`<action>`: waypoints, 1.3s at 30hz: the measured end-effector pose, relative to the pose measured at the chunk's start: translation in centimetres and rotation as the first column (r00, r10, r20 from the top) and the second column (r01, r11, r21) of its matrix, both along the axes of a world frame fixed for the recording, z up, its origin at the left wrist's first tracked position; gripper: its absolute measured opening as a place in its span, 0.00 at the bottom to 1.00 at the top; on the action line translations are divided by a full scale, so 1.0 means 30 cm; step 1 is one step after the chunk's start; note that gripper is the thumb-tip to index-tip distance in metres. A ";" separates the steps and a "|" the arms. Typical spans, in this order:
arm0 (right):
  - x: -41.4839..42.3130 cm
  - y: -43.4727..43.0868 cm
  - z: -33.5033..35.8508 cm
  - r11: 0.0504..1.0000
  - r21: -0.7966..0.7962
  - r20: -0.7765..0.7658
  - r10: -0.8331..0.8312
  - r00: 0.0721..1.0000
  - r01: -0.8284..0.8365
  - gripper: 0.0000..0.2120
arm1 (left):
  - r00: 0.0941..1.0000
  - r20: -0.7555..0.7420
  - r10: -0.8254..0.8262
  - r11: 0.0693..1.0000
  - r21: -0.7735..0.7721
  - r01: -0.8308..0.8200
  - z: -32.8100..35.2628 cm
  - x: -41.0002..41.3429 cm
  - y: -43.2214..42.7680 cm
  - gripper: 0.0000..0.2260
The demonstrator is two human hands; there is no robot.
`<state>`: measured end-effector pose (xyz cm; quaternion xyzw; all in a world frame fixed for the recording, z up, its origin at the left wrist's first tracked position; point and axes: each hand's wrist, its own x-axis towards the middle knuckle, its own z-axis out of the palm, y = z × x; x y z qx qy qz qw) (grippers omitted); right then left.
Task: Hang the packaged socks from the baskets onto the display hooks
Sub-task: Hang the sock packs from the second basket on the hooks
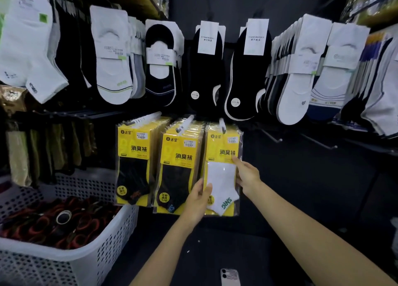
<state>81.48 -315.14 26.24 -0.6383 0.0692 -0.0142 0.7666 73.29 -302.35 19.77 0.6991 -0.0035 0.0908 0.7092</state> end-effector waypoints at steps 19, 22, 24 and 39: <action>-0.643 -0.786 -0.863 0.697 -0.542 -0.584 0.091 0.807 -0.470 0.15 | 0.815 -0.546 -0.194 0.934 0.150 0.323 -0.786 -0.526 -0.392 0.18; -0.696 -0.805 -0.946 0.624 -0.567 -0.602 0.130 0.788 -0.537 0.16 | 0.787 -0.577 -0.218 0.898 0.197 0.393 -0.847 -0.595 -0.417 0.18; -0.722 -0.793 -0.972 0.671 -0.520 -0.617 0.133 0.775 -0.529 0.29 | 0.776 -0.588 -0.229 0.873 0.230 0.431 -0.865 -0.629 -0.414 0.16; -0.790 -0.624 -1.098 0.769 -0.546 -0.339 0.159 0.927 -0.332 0.26 | 0.756 -0.612 -0.233 0.835 0.272 0.478 -0.899 -0.659 -0.408 0.26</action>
